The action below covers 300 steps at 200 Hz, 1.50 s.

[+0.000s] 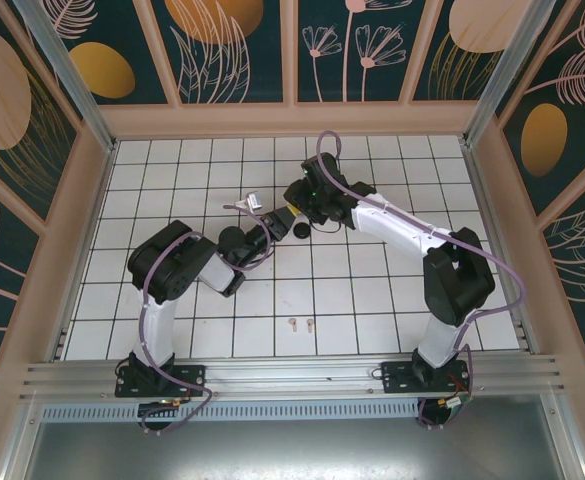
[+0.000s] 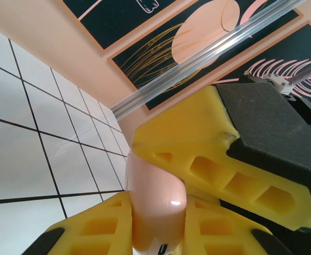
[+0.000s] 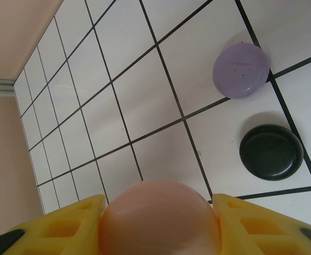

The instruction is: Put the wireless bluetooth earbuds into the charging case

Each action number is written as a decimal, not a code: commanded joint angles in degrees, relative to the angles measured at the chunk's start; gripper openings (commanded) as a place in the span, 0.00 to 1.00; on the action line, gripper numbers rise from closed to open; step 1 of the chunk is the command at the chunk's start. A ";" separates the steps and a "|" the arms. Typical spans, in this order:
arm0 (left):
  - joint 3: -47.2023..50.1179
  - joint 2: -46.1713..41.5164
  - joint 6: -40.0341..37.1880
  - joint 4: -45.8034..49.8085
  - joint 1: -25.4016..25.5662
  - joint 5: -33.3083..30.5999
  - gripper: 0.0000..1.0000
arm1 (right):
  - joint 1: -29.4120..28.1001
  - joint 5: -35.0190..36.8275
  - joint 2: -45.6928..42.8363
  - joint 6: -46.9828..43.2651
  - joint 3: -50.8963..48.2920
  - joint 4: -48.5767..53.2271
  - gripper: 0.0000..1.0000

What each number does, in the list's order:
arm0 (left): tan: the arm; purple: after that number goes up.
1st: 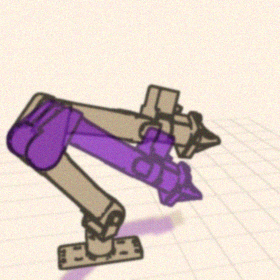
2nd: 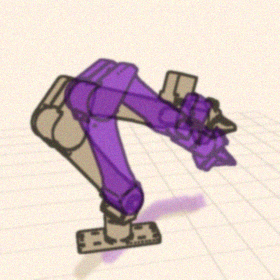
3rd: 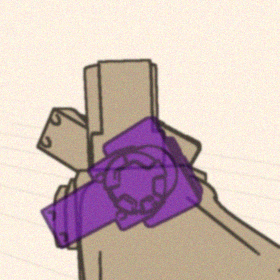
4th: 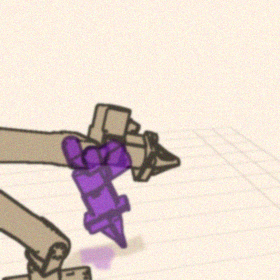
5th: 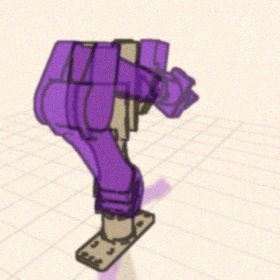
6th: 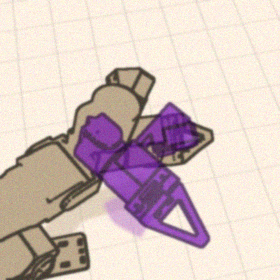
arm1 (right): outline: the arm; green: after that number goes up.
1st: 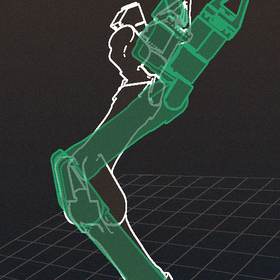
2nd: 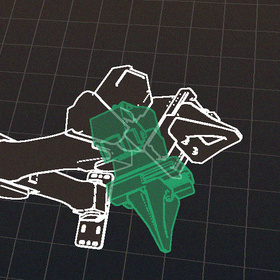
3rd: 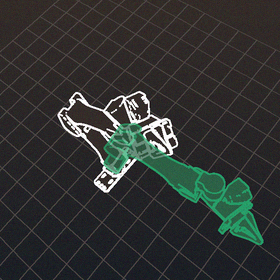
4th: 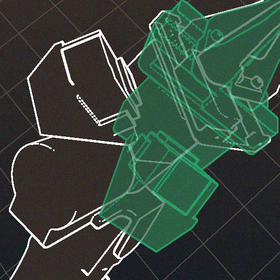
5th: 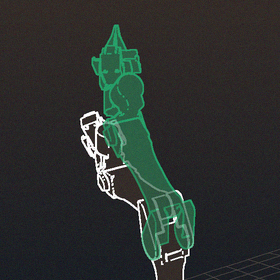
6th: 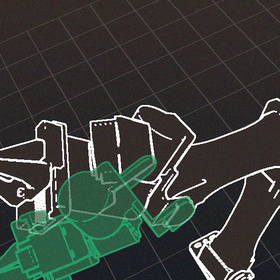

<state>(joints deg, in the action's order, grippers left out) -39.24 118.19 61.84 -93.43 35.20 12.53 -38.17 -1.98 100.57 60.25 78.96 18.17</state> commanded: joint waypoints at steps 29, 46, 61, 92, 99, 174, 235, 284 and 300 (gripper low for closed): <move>-0.24 1.85 2.73 -11.51 -0.40 -3.21 0.00 | 2.00 -3.09 -4.45 1.01 0.09 -3.45 0.67; 0.15 1.58 2.87 -11.45 -0.40 -2.99 0.00 | 3.56 -2.23 -7.17 0.35 -0.92 -4.50 0.69; 0.70 1.11 2.88 -11.48 -0.42 -2.78 0.00 | 5.04 -1.81 -9.98 -1.20 -2.31 -4.72 0.70; 1.50 -0.71 1.91 -9.61 -0.57 -0.33 0.00 | 8.28 -3.39 -15.62 -5.23 -8.13 -5.95 0.70; 1.49 -1.25 1.41 -8.98 -0.66 1.12 0.00 | 9.08 -3.84 -16.88 -6.65 -9.73 -6.27 0.70; -2.75 -8.25 -4.86 6.16 -4.53 22.89 0.00 | 16.25 -13.63 -29.73 -24.30 -27.95 -17.14 0.70; -6.76 -12.80 -10.23 18.57 -6.37 36.20 0.00 | 16.16 -27.03 -31.67 -37.51 -31.29 -23.26 0.70; -8.57 -14.37 -13.24 24.74 -6.37 39.44 0.00 | 13.04 -27.98 -27.36 -40.42 -28.32 -22.49 0.69; -8.83 -14.31 -13.10 24.89 -6.37 39.91 0.00 | 11.94 -27.50 -26.17 -40.65 -27.37 -22.44 0.69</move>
<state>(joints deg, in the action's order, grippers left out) -46.72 105.27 50.85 -70.37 28.88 49.32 -24.67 -28.36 72.86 22.48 48.82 -2.74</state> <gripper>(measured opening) 0.200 0.688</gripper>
